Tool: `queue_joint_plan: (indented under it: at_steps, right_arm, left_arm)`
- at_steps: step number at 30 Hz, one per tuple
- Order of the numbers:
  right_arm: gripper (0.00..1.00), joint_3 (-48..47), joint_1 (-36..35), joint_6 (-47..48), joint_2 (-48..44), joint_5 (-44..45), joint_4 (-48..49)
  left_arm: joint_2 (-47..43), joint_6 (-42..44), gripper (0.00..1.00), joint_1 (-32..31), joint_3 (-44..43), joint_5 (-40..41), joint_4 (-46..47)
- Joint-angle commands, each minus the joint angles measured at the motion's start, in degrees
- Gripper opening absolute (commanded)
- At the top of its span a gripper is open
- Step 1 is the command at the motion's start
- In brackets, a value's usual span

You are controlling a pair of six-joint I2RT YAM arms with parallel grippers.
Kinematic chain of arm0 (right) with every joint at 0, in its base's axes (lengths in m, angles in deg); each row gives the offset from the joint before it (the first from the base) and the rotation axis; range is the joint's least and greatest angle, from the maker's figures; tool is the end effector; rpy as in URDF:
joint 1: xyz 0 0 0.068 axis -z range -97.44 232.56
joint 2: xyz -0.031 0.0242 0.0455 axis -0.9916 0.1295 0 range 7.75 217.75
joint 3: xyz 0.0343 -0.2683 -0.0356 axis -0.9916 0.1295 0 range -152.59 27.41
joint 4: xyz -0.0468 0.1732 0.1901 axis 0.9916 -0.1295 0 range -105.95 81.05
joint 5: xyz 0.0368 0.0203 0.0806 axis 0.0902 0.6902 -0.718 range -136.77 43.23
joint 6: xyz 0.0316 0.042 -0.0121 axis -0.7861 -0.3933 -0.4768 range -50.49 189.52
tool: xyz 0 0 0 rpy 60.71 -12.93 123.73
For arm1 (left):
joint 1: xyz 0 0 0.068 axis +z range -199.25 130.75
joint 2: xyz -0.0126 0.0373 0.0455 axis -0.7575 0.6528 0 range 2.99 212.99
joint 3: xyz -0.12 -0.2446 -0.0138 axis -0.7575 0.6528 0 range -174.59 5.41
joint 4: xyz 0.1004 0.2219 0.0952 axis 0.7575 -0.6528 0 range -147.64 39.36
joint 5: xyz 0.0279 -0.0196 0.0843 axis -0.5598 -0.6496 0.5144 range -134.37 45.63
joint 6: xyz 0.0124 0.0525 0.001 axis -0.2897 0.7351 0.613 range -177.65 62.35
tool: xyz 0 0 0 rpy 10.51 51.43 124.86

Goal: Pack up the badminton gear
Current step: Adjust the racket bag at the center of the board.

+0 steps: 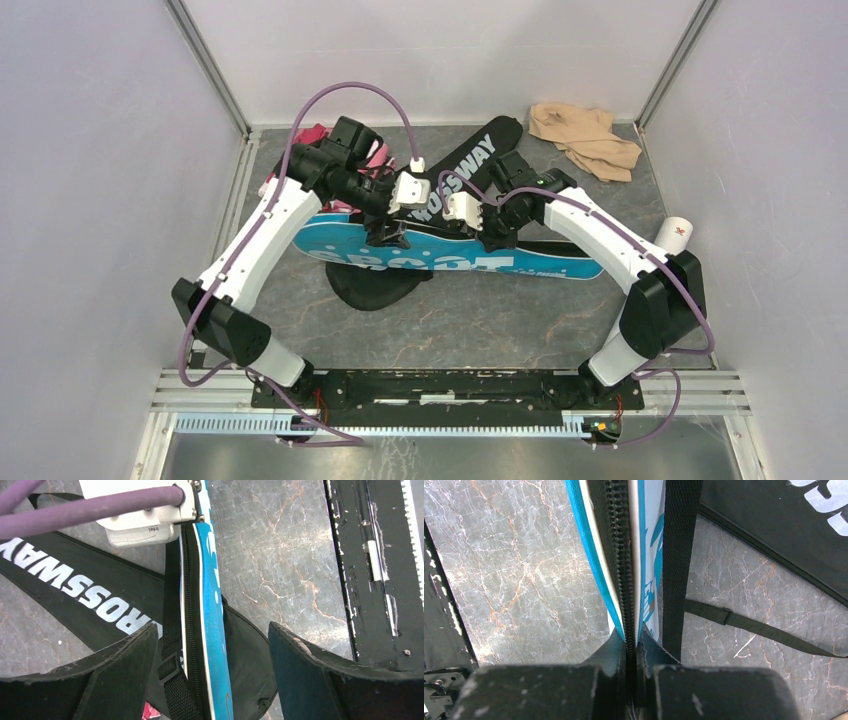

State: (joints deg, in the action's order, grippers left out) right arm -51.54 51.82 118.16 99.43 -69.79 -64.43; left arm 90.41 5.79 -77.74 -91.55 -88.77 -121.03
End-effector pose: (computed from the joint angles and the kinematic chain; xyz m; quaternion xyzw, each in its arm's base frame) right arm 0.2674 0.1754 0.2829 -0.6436 0.7163 0.1648 0.2135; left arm 0.2414 -0.1594 0.3902 0.7103 0.5544 -0.2788 0.3321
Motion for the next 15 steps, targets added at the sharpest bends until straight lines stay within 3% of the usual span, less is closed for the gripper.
queue_joint_plan:
  at_steps: [1, 10, 15]
  right_arm:
    - [0.00, -1.2, 0.4, -0.9, -1.8, -1.1, -1.4]
    - [0.00, -0.1, 0.9, -1.0, -2.4, -0.4, -0.9]
    - [0.00, 0.5, 1.8, -0.8, -3.3, 0.0, -1.0]
  left_arm:
    - [2.0, 3.1, 0.84, -0.4, 0.6, 0.1, 1.2]
    - [5.6, 7.0, 0.73, 0.2, 0.4, 7.4, -4.6]
    - [5.7, 9.9, 0.60, 2.7, -1.4, 10.6, -9.9]
